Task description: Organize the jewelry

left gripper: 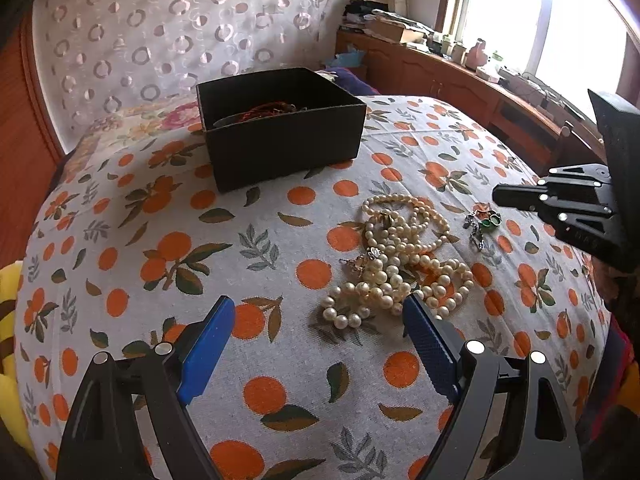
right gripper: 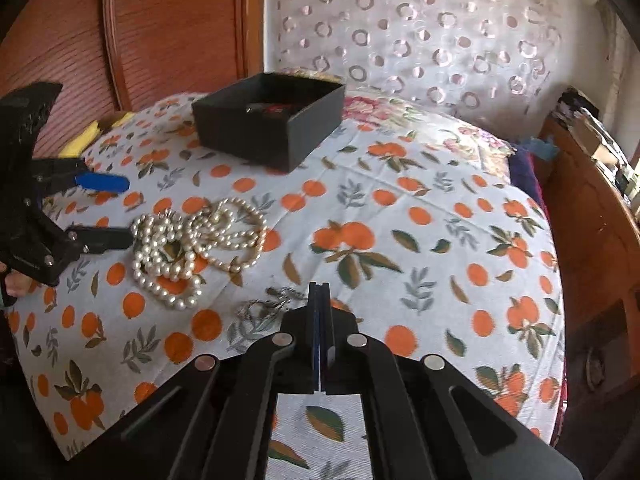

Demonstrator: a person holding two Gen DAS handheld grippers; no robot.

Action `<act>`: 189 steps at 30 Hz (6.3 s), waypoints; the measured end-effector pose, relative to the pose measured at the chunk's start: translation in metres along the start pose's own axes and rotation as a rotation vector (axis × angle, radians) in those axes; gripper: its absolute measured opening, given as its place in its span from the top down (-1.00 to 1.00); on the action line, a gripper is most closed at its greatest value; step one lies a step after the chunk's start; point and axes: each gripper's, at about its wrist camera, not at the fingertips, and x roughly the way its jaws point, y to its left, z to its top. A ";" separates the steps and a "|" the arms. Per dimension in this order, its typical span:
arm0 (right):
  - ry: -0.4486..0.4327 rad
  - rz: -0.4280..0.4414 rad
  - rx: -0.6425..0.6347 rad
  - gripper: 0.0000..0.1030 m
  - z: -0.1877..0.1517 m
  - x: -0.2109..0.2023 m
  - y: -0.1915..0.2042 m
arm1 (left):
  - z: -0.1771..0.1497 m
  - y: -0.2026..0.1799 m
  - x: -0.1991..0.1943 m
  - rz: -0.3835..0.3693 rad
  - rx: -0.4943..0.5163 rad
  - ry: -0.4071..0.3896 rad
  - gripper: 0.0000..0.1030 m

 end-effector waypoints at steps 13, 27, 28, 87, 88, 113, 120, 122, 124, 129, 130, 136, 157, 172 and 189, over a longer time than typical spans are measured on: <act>0.036 0.114 -0.017 0.73 -0.004 0.005 -0.007 | 0.002 -0.001 0.002 0.000 -0.008 -0.003 -0.60; 0.163 0.208 -0.085 0.41 -0.007 0.014 0.002 | 0.001 0.001 0.001 -0.003 -0.015 -0.008 -0.60; 0.163 0.199 -0.098 0.41 -0.007 0.015 0.004 | 0.002 0.002 0.002 -0.002 -0.015 -0.009 -0.60; -0.034 0.093 -0.056 0.75 0.014 -0.030 -0.001 | 0.082 -0.037 -0.079 -0.090 0.140 -0.194 0.87; -0.050 0.092 -0.057 0.75 0.019 -0.035 0.000 | 0.086 -0.037 -0.081 -0.088 0.144 -0.202 0.87; -0.301 0.040 -0.083 0.75 0.115 -0.101 -0.008 | 0.213 -0.022 -0.143 0.022 0.141 -0.380 0.87; -0.318 0.048 -0.102 0.75 0.137 -0.094 -0.002 | 0.227 0.001 -0.109 0.039 0.114 -0.322 0.87; -0.316 0.049 -0.111 0.75 0.141 -0.090 0.001 | 0.228 0.007 -0.101 0.039 0.105 -0.313 0.87; -0.315 0.045 -0.112 0.75 0.144 -0.084 0.002 | 0.227 0.015 -0.088 0.012 0.088 -0.284 0.87; -0.301 0.053 -0.112 0.75 0.152 -0.067 0.003 | 0.213 0.021 -0.056 -0.001 0.082 -0.220 0.87; -0.295 0.056 -0.110 0.75 0.155 -0.061 0.004 | 0.210 0.023 -0.050 0.000 0.079 -0.207 0.87; -0.264 0.090 -0.103 0.75 0.170 -0.026 0.009 | 0.187 0.049 -0.029 0.033 0.010 -0.184 0.45; -0.150 0.170 -0.059 0.35 0.188 0.059 0.032 | 0.085 0.101 -0.035 0.116 -0.125 -0.192 -0.51; -0.020 0.189 -0.095 0.42 0.087 0.028 0.038 | 0.039 0.065 -0.029 0.045 -0.113 -0.141 -0.62; 0.109 0.220 -0.014 0.62 0.058 0.072 0.022 | 0.020 0.024 0.003 0.003 -0.052 -0.043 -0.62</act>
